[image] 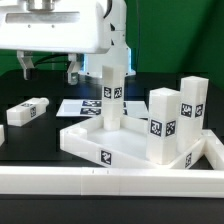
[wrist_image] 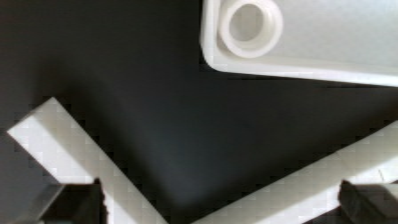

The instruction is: Assemble desk

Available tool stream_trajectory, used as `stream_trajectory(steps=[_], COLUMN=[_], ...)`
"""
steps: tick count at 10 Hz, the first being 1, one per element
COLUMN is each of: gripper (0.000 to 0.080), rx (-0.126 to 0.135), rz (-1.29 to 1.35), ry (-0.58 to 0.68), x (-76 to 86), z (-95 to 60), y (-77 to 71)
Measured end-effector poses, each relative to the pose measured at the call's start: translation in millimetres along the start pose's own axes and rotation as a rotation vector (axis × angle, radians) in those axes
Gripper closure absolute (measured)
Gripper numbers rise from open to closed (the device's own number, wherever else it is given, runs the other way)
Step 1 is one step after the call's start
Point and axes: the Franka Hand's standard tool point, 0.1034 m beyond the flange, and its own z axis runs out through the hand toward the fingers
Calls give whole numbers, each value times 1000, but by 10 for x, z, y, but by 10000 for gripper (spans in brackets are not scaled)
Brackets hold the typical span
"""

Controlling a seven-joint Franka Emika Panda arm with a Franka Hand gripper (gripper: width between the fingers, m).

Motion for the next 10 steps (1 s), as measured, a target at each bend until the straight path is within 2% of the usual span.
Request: stream_trajectory(steps=[1,2,4,6,10], gripper=[150,150,150,150,150], rx=[-2,-12,-55,-92,-80], rz=[-12,-38,-61,-78,-76], ry=[-4,-2,-1,6,-31], x=[-11,-64,-305,-304,-336], z=[30,98,362,525,539], y=[141,350,867,1004,964])
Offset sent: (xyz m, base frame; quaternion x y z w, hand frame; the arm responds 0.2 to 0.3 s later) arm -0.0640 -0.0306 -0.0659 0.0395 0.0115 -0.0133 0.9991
